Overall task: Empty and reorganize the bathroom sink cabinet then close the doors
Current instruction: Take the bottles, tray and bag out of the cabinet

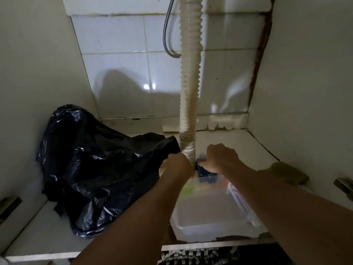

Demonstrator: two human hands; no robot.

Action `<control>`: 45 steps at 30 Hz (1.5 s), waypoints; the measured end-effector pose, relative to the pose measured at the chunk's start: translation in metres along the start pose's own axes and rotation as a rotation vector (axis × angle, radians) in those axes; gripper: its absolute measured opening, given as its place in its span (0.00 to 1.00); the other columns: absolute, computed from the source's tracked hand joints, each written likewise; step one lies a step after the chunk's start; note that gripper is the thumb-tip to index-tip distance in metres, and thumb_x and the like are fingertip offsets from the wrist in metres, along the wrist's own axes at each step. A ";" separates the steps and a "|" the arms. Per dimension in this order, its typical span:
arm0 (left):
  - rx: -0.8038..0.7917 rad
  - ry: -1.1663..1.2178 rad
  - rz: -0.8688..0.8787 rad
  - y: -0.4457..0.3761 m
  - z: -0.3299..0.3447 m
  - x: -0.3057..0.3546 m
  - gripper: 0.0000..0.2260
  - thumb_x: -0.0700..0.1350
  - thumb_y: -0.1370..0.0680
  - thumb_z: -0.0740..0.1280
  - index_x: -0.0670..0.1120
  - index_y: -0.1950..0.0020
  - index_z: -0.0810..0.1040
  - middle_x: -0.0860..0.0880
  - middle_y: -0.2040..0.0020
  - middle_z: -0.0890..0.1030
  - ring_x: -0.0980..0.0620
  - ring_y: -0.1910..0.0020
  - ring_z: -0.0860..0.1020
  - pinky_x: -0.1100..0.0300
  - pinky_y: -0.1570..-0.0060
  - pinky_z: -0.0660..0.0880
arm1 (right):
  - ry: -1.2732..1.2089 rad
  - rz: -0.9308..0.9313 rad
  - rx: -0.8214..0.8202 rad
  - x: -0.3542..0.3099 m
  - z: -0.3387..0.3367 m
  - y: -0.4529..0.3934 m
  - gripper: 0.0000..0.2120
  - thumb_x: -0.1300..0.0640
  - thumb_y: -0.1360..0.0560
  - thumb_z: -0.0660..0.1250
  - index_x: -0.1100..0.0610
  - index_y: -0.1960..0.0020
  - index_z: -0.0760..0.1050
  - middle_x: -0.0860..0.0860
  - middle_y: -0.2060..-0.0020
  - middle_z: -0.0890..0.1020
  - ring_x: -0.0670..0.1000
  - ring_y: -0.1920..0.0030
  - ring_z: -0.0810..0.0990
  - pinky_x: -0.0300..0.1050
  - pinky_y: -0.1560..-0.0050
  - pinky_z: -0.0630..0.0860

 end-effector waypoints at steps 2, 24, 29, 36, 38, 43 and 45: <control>-0.004 0.044 -0.024 -0.014 0.006 -0.003 0.16 0.50 0.25 0.69 0.44 0.40 0.76 0.45 0.43 0.77 0.44 0.44 0.77 0.53 0.47 0.76 | 0.019 0.031 -0.051 -0.002 0.006 -0.011 0.22 0.39 0.29 0.67 0.56 0.46 0.74 0.52 0.56 0.76 0.55 0.48 0.78 0.50 0.42 0.70; 0.229 0.573 0.161 0.008 -0.040 -0.011 0.33 0.39 0.30 0.72 0.45 0.27 0.64 0.44 0.37 0.73 0.45 0.40 0.73 0.56 0.44 0.72 | -0.740 0.336 0.326 0.059 -0.050 0.041 0.35 0.38 0.30 0.67 0.66 0.38 0.69 0.58 0.49 0.79 0.55 0.55 0.76 0.41 0.62 0.72; 0.297 0.588 0.334 0.052 -0.072 0.007 0.26 0.41 0.31 0.74 0.44 0.34 0.72 0.44 0.40 0.77 0.45 0.41 0.75 0.55 0.42 0.72 | -1.391 0.443 0.177 0.072 -0.062 0.112 0.19 0.46 0.28 0.69 0.62 0.49 0.75 0.61 0.57 0.83 0.57 0.57 0.80 0.49 0.51 0.79; 0.001 0.627 0.387 0.144 -0.082 0.004 0.30 0.45 0.35 0.77 0.48 0.34 0.74 0.50 0.40 0.76 0.50 0.42 0.76 0.56 0.43 0.75 | -1.904 0.188 -0.226 0.082 -0.070 0.210 0.21 0.55 0.34 0.69 0.59 0.42 0.73 0.62 0.51 0.82 0.56 0.60 0.83 0.43 0.63 0.82; -0.123 0.524 0.418 0.171 -0.079 -0.003 0.30 0.44 0.34 0.78 0.46 0.33 0.74 0.50 0.43 0.76 0.50 0.43 0.76 0.56 0.42 0.75 | -1.873 0.153 -0.304 0.082 -0.068 0.231 0.22 0.56 0.35 0.68 0.58 0.41 0.72 0.62 0.51 0.81 0.57 0.58 0.82 0.44 0.63 0.82; -0.505 0.612 0.365 0.224 -0.060 -0.026 0.22 0.33 0.31 0.74 0.45 0.41 0.73 0.45 0.45 0.75 0.43 0.44 0.77 0.47 0.42 0.77 | -1.737 0.088 -0.422 0.090 -0.060 0.277 0.22 0.58 0.36 0.71 0.57 0.42 0.73 0.60 0.50 0.82 0.57 0.53 0.83 0.44 0.59 0.82; -0.621 0.556 0.372 0.238 -0.045 -0.032 0.23 0.33 0.31 0.74 0.44 0.40 0.71 0.45 0.45 0.74 0.44 0.45 0.77 0.49 0.42 0.78 | -1.582 0.084 -0.470 0.095 -0.057 0.293 0.20 0.61 0.35 0.75 0.58 0.44 0.74 0.57 0.53 0.85 0.55 0.56 0.85 0.42 0.61 0.82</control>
Point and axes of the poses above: each hand's wrist, its own y-axis away from the middle knuckle, its own z-axis out of the palm, x = y × z, the point moved 1 cm from there along -y, towards the middle knuckle
